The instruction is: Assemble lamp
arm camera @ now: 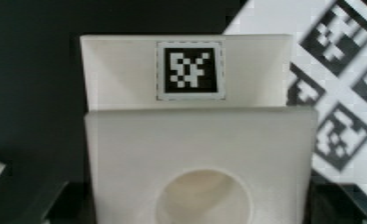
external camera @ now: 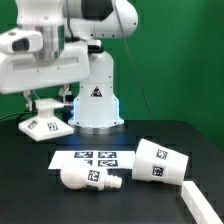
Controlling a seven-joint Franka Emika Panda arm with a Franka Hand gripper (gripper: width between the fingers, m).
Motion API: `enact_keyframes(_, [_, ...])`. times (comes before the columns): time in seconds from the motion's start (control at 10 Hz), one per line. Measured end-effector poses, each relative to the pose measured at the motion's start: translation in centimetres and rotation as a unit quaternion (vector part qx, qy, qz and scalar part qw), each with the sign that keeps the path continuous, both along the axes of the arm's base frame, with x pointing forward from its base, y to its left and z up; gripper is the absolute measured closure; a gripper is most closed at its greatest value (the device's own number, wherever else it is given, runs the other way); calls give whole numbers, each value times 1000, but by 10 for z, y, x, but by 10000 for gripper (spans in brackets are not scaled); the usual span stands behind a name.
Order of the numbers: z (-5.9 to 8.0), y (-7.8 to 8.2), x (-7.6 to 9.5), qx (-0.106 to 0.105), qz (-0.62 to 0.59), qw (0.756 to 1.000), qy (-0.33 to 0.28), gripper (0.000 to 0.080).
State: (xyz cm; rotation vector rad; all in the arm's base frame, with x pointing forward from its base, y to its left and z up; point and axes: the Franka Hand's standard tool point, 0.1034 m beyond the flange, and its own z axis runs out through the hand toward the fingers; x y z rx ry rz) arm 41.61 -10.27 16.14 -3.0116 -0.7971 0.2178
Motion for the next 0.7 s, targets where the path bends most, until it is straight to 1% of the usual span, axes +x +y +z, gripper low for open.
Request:
enact_keyframes(0.1, [0, 18, 25, -10, -25, 1000, -7, 270])
enact_keyframes(0.2, [-5, 33, 50, -17, -50, 999, -11, 269])
enact_keyframes(0.4, [-17, 58, 100, -28, -100, 994, -18, 269])
enact_keyframes(0.5, [-14, 70, 127, -31, -108, 993, -20, 269])
enact_keyframes(0.6, [-13, 82, 142, -35, -113, 992, -34, 269])
enact_keyframes(0.7, [-21, 100, 141, -33, -99, 993, -47, 269])
